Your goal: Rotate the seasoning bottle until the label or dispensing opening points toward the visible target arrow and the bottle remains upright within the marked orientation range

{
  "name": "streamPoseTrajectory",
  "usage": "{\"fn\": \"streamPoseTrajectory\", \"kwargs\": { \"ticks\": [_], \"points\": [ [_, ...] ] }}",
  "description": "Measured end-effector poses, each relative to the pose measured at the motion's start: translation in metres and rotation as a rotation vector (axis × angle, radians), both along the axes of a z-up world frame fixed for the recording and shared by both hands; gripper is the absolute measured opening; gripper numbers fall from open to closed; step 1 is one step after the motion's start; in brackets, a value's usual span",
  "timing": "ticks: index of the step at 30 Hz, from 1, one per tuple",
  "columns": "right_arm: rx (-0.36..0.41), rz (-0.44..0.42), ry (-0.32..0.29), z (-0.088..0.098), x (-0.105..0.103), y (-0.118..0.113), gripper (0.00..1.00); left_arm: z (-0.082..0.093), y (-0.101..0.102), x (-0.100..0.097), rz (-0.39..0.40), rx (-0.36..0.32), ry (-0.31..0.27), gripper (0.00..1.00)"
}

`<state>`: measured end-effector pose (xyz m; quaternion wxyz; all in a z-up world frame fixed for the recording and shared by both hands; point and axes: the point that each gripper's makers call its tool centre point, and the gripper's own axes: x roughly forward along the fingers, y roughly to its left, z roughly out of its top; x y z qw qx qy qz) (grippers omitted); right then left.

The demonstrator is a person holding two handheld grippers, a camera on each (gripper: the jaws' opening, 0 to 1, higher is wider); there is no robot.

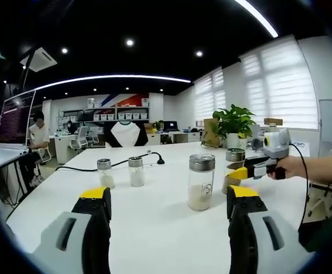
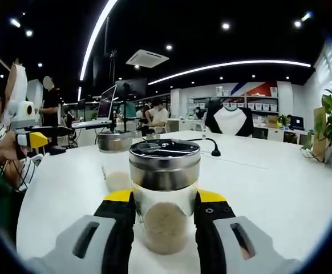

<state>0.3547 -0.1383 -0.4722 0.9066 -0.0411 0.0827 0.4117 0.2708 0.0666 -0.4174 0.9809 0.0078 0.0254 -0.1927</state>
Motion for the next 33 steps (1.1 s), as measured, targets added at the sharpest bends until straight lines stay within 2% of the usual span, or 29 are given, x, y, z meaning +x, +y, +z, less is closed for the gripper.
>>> {"fn": "streamPoseTrajectory", "kwargs": {
  "ticks": [19, 25, 26, 28, 29, 31, 33],
  "points": [
    [0.009, 0.109, 0.002, -0.0006, -0.0031, 0.0037, 0.39, 0.0007, 0.0028, -0.0002, 0.009, 0.001, 0.0, 0.88],
    [0.01, 0.117, -0.004, -0.0006, -0.0039, 0.0043, 0.39, 0.0004, 0.0034, -0.0002, 0.011, -0.001, 0.002, 0.88],
    [0.02, 0.108, 0.012, -0.0014, -0.0041, 0.004, 0.4, 0.0001, 0.0035, -0.0001, 0.011, -0.001, 0.004, 0.88],
    [0.026, 0.084, 0.016, -0.0013, -0.0022, 0.0017, 0.45, 0.0, 0.0038, 0.0, 0.012, -0.001, 0.004, 0.88],
    [0.052, 0.049, -0.01, 0.0046, 0.0007, -0.0009, 0.49, 0.0001, 0.0038, 0.0, 0.011, -0.002, 0.004, 0.88],
    [0.064, 0.05, -0.001, 0.0073, -0.0048, -0.0011, 0.56, 0.0, 0.0038, 0.0003, 0.011, -0.002, 0.004, 0.88],
    [0.025, 0.03, -0.004, 0.0055, -0.0071, -0.0027, 0.56, -0.0007, 0.0037, 0.0007, 0.011, -0.002, 0.006, 0.88]
  ]
}}
